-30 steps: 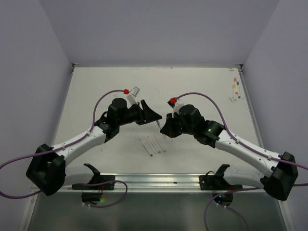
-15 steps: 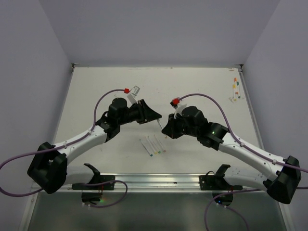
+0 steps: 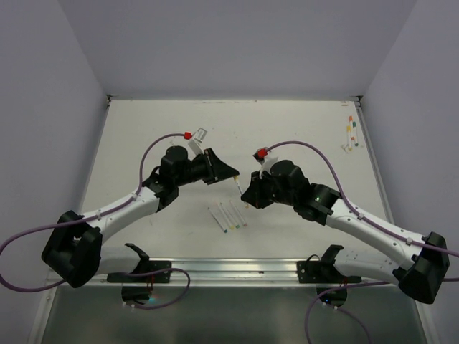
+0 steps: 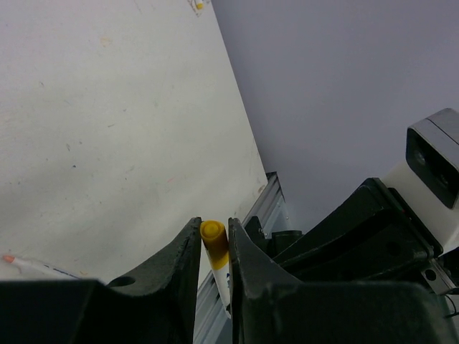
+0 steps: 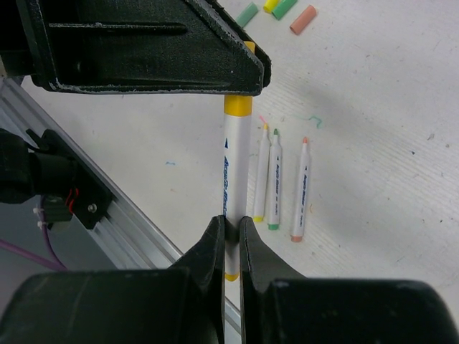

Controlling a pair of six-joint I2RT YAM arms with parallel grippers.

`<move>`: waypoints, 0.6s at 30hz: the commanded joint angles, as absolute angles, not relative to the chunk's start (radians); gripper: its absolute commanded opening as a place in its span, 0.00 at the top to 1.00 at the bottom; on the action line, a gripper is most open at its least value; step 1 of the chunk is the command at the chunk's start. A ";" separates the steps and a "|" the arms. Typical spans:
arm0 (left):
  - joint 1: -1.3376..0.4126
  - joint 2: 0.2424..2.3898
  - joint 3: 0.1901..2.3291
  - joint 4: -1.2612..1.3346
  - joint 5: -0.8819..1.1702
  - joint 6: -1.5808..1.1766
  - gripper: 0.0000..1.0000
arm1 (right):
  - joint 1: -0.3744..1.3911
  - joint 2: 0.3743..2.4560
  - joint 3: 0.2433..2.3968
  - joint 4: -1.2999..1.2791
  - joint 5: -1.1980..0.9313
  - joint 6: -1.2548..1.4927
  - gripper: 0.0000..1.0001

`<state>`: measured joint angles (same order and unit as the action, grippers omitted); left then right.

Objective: Open the pen caps

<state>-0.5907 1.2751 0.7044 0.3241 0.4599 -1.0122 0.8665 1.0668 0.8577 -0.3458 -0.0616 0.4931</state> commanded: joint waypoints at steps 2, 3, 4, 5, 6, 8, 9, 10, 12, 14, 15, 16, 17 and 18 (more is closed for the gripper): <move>-0.584 1.261 0.689 0.393 0.506 -1.028 0.81 | 0.877 1.072 0.870 -0.310 -0.037 0.509 1.00; -0.586 1.262 0.689 0.396 0.508 -1.028 0.87 | 0.879 1.075 0.871 -0.311 -0.037 0.509 1.00; -0.584 1.262 0.686 0.402 0.509 -1.032 1.00 | 0.880 1.074 0.873 -0.310 -0.034 0.506 1.00; -0.586 1.262 0.684 0.406 0.511 -1.035 1.00 | 0.881 1.074 0.871 -0.308 -0.032 0.502 1.00; -0.584 1.262 0.681 0.414 0.515 -1.040 1.00 | 0.884 1.072 0.873 -0.307 -0.026 0.500 0.93; -0.584 1.262 0.669 0.443 0.525 -1.054 1.00 | 0.884 1.069 0.874 -0.305 -0.003 0.495 0.61; -0.584 1.264 0.666 0.449 0.528 -1.057 1.00 | 0.884 1.072 0.877 -0.304 -0.003 0.492 0.54; -0.584 1.262 0.660 0.459 0.528 -1.065 1.00 | 0.884 1.086 0.887 -0.301 -0.003 0.485 0.52; -0.584 1.262 0.655 0.465 0.529 -1.068 1.00 | 0.884 1.104 0.896 -0.293 -0.003 0.482 0.48; -0.586 1.262 0.650 0.472 0.532 -1.077 1.00 | 0.882 1.140 0.908 -0.281 -0.003 0.480 0.48; -0.584 1.262 0.650 0.480 0.534 -1.080 1.00 | 0.884 1.150 0.914 -0.275 -0.003 0.480 0.48; -0.584 1.262 0.650 0.482 0.534 -1.083 1.00 | 0.884 1.172 0.916 -0.269 -0.008 0.480 0.49; -0.584 1.262 0.650 0.485 0.535 -1.086 1.00 | 0.884 1.178 0.917 -0.256 -0.006 0.480 0.50; -0.584 1.262 0.650 0.492 0.535 -1.088 1.00 | 0.884 1.187 0.919 -0.255 -0.005 0.483 0.52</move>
<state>-0.5892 1.2751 0.6559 0.4133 0.4999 -1.0649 0.8787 1.1648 0.8711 -0.3092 -0.0246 0.4896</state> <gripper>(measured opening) 0.058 0.492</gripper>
